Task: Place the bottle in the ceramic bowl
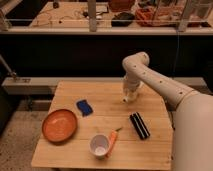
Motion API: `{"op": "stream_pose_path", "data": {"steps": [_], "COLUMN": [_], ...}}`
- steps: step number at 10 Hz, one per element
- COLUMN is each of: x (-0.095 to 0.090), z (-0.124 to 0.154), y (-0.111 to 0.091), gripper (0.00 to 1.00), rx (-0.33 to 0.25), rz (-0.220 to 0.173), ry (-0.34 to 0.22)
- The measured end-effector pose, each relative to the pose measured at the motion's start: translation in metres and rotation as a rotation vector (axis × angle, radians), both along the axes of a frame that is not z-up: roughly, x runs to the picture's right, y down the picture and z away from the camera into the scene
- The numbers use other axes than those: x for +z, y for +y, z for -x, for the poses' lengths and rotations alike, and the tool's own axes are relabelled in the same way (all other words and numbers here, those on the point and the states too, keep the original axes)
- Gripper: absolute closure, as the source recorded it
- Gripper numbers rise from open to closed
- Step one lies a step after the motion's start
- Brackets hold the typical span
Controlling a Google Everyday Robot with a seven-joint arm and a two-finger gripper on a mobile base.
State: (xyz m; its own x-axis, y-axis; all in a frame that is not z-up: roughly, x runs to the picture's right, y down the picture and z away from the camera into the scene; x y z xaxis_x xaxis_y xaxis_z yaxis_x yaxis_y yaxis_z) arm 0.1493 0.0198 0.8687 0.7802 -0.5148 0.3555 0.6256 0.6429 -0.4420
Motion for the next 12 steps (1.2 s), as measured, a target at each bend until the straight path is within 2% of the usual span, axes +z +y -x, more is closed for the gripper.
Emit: {"op": "stream_pose_path", "data": {"steps": [1,3,6,8,12], "x": [-0.002,-0.007,-0.011,-0.013,-0.02], "z": [0.003,0.034,0.054,0.058,0.111], "y": [-0.001,-0.006,-0.009,-0.011,-0.016], "gripper": [0.99,0.99,0.99,0.99,0.99], "rx": [-0.009,-0.042,-0.083,-0.105,-0.172], "rz": [-0.001,-0.011,-0.027,-0.036,-0.066], "ry": [0.002,-0.008,-0.009,-0.008,-0.022]}}
